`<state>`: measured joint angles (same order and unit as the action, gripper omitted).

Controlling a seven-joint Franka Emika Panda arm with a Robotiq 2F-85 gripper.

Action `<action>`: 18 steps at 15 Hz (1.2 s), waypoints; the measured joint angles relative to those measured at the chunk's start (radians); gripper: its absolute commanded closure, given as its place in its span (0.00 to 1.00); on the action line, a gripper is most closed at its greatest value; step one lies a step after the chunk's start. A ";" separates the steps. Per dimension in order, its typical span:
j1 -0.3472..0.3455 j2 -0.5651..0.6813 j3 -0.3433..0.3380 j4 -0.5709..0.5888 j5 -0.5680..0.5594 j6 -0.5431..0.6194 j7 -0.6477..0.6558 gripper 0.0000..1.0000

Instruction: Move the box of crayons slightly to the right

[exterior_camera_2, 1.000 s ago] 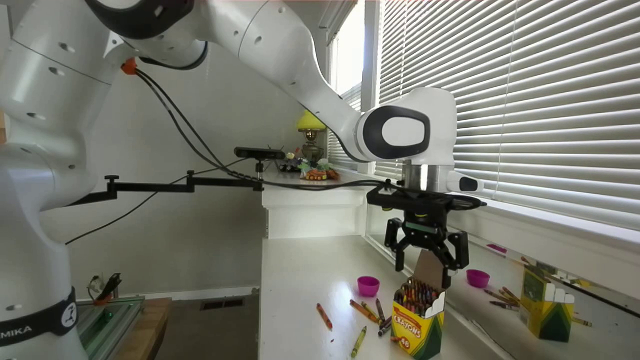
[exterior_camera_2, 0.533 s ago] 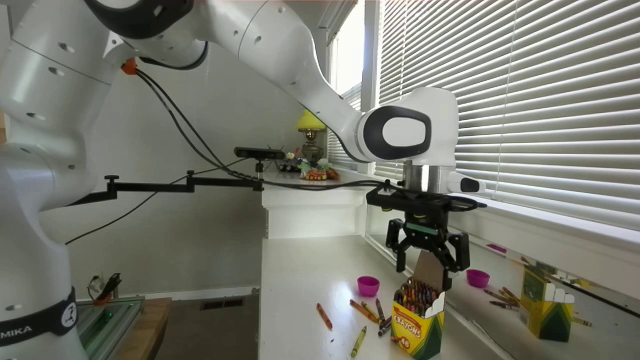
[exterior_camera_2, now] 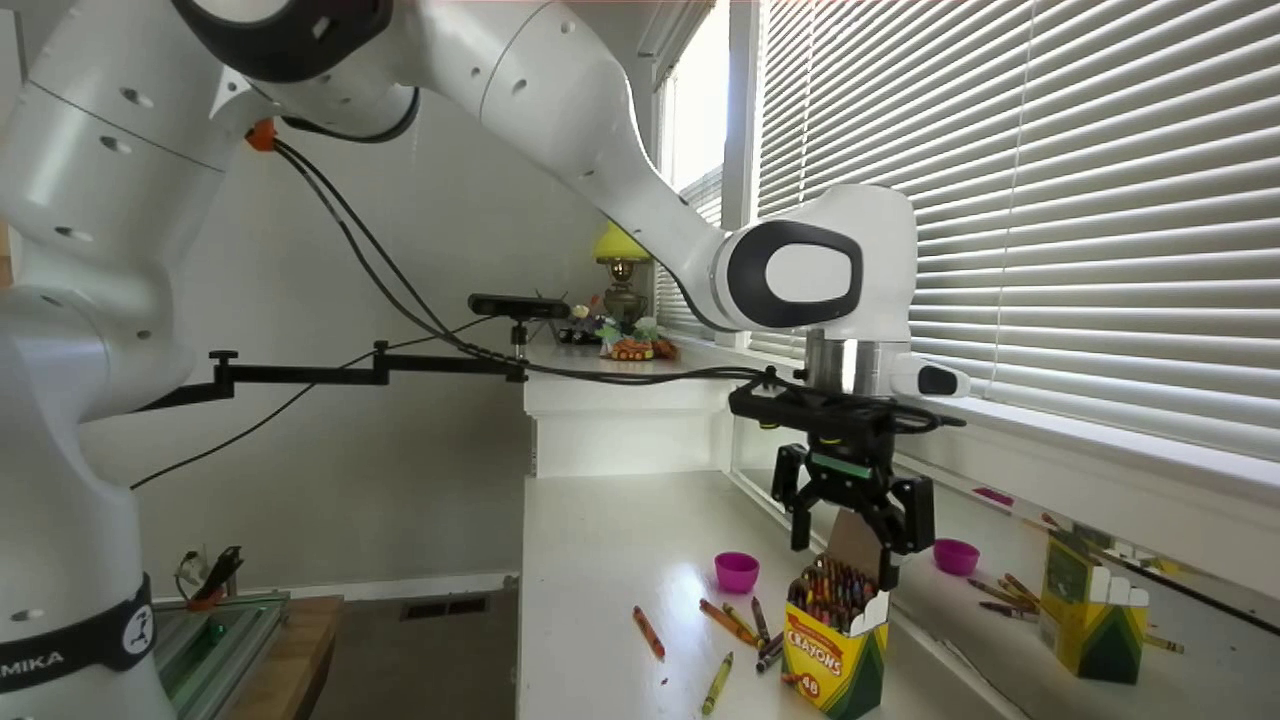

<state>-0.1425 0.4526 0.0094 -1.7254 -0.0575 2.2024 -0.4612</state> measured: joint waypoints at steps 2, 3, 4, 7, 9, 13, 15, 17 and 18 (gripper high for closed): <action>0.000 0.006 0.000 0.000 0.003 0.002 0.008 0.00; 0.000 0.009 0.001 0.000 0.005 0.005 0.008 0.00; 0.000 0.012 0.001 0.000 0.007 0.011 0.008 0.00; 0.001 0.022 0.002 0.000 0.009 0.035 0.009 0.00; 0.001 0.029 0.003 0.000 0.009 0.053 0.010 0.00; 0.000 0.043 0.004 0.000 0.015 0.090 0.012 0.00; -0.001 0.049 0.006 0.000 0.025 0.097 0.012 0.00; -0.001 0.055 0.008 0.000 0.036 0.101 0.012 0.00; -0.001 0.058 0.010 0.000 0.039 0.101 0.012 0.00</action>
<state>-0.1439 0.5103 0.0191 -1.7257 -0.0181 2.3035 -0.4496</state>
